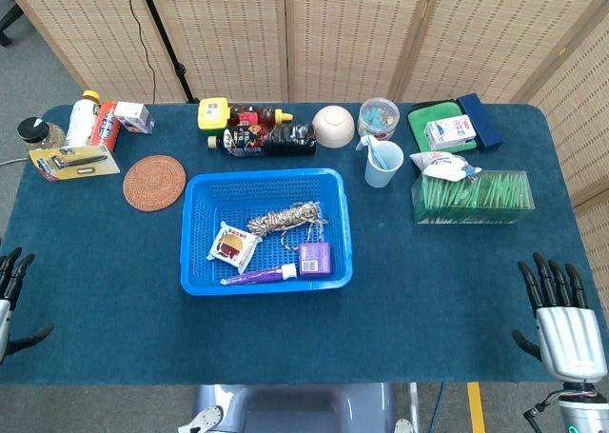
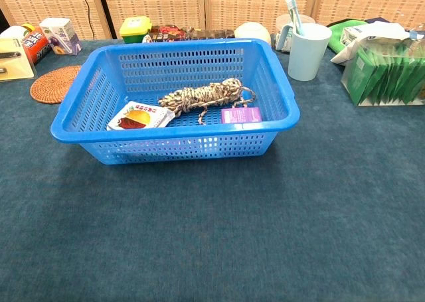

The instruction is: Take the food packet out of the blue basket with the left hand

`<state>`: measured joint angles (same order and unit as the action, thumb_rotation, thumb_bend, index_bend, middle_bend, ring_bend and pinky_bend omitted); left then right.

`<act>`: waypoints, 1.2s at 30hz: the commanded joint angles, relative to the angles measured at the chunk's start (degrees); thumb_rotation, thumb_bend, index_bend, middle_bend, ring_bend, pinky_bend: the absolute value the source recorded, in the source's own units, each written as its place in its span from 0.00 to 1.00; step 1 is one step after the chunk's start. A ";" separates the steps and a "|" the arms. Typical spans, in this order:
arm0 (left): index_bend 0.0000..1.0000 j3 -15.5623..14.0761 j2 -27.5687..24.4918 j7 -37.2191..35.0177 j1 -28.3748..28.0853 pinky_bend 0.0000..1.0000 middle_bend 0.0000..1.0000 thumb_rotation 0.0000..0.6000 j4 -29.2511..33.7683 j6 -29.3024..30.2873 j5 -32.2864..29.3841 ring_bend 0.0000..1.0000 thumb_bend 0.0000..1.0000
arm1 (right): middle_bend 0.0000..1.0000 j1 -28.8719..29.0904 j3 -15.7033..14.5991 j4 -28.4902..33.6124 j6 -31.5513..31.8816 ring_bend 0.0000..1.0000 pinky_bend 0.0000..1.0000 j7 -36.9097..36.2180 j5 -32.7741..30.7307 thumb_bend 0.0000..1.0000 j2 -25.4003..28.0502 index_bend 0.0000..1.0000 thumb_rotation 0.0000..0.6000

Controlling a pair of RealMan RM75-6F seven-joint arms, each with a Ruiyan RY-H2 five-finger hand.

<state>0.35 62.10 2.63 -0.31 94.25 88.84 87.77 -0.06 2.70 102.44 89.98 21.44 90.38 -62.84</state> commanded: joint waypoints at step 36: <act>0.00 7.06 -10.03 10.25 -16.59 0.00 0.00 1.00 18.15 -16.58 3.19 0.00 0.00 | 0.00 0.51 -0.34 0.63 -1.15 0.00 0.00 -3.04 -0.13 0.00 0.82 0.00 1.00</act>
<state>4.84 54.47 8.09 -12.14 107.78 78.54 93.53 0.43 2.38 103.07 88.84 18.40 90.26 -62.00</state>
